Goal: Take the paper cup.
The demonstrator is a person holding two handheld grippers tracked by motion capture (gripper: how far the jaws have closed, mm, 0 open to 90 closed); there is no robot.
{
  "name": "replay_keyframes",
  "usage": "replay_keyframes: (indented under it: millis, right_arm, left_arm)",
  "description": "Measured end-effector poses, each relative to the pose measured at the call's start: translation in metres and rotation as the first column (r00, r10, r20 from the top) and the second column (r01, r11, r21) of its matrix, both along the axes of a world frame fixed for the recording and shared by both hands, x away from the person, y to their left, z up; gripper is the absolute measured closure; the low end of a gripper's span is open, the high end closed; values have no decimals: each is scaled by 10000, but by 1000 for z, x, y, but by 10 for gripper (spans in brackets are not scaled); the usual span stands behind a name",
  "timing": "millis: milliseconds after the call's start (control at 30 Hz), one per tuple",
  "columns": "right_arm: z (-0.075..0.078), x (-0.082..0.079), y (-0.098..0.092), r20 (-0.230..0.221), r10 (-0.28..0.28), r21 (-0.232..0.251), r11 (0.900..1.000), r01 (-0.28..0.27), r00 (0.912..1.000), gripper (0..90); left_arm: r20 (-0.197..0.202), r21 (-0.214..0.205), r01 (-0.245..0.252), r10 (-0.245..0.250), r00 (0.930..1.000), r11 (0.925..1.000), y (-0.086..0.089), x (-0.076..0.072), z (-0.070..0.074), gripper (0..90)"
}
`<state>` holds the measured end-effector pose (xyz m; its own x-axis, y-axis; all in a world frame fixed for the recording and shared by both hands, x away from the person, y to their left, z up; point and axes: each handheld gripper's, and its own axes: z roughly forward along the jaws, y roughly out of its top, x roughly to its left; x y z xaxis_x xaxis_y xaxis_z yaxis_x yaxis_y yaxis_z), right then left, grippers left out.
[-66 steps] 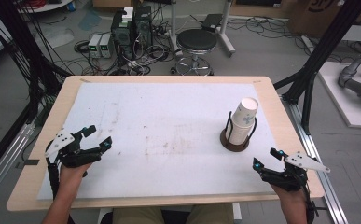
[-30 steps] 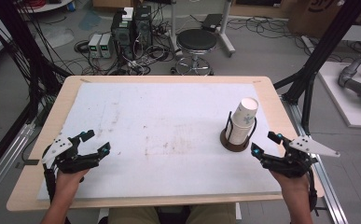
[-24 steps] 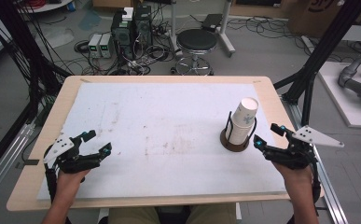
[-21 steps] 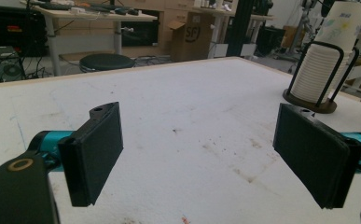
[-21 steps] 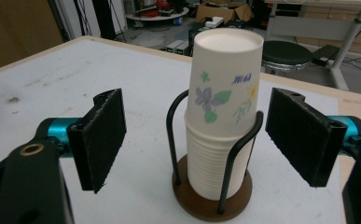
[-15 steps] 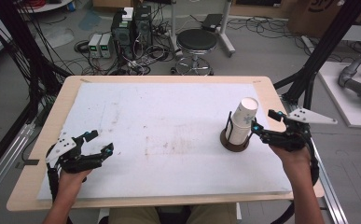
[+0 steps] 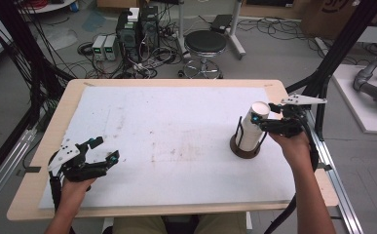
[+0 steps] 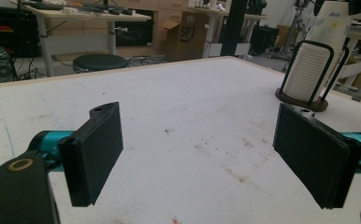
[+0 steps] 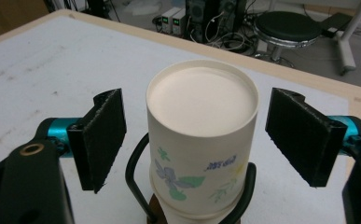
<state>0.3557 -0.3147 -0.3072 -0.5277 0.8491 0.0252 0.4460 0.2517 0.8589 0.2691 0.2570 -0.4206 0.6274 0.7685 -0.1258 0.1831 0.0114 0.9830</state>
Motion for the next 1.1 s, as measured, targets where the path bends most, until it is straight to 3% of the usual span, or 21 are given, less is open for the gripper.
replay_keyframes:
  millis: [300, 633, 700, 1100]
  right_arm:
    - [-8, 10, 2, -378, -108, -90, 9999, 104, 9992, 293]
    - [-2, 10, 4, -88, -91, -229, 9997, 89, 9999, 344]
    - [1, 10, 5, -170, -98, -234, 9997, 94, 9998, 347]
    - [43, 1, -6, 697, -291, 221, 9994, 276, 9971, 348]
  left_arm:
    - [-19, -39, 51, -51, 10000, 10000, 0, 0, 0, 158]
    - [-16, -50, 96, -96, 10000, 9999, -2, -1, 1, 158]
    - [-13, -36, 117, -117, 9999, 9999, -2, -1, 0, 158]
    - [-45, -129, 267, -268, 9996, 9996, -2, 0, 0, 158]
